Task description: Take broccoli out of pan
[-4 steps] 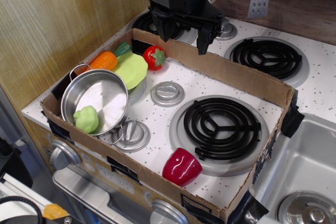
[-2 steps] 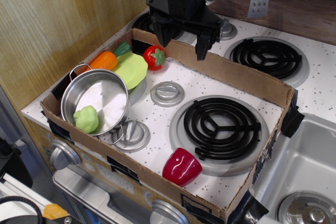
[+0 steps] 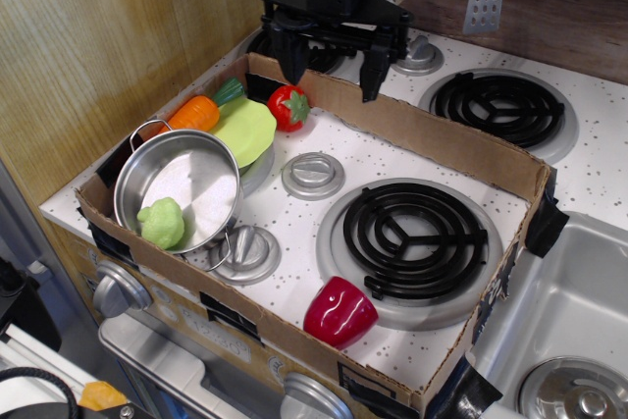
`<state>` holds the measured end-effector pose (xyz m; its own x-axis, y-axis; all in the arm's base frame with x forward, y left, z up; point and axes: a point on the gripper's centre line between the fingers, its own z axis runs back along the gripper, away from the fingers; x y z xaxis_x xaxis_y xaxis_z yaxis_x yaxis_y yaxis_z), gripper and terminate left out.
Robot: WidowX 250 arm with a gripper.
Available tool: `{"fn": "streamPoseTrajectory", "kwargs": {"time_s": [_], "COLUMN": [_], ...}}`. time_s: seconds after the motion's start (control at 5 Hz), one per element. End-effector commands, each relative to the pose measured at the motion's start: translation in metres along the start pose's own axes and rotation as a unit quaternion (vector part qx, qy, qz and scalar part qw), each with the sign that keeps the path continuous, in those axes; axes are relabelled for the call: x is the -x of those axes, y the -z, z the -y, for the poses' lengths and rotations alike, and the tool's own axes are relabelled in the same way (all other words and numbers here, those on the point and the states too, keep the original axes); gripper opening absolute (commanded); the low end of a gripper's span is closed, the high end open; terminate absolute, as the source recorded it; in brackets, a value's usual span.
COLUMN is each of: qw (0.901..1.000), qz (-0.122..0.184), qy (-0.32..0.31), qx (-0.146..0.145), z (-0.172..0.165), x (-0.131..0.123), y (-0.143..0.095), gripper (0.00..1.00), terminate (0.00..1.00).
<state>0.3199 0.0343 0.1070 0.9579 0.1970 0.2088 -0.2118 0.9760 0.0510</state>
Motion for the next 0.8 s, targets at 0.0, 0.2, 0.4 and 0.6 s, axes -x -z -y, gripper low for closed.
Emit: {"fn": "streamPoseTrajectory", "kwargs": {"time_s": [0.0,0.2,0.4,0.6], "qw": [0.9975,0.996,0.9947,0.9953], "qz": [0.015,0.022,0.029,0.029], "qy": [-0.068,-0.068,-0.063,-0.053], "qx": [-0.016,-0.053,-0.076,-0.076], "z": [-0.041,-0.061,-0.071,-0.08], "x": [0.009,0.02,0.03,0.043], "y": [-0.029,-0.022,-0.013,0.001], "gripper": [1.0,1.0,1.0,1.0], "terminate": [0.0,0.0,0.0,0.0]}}
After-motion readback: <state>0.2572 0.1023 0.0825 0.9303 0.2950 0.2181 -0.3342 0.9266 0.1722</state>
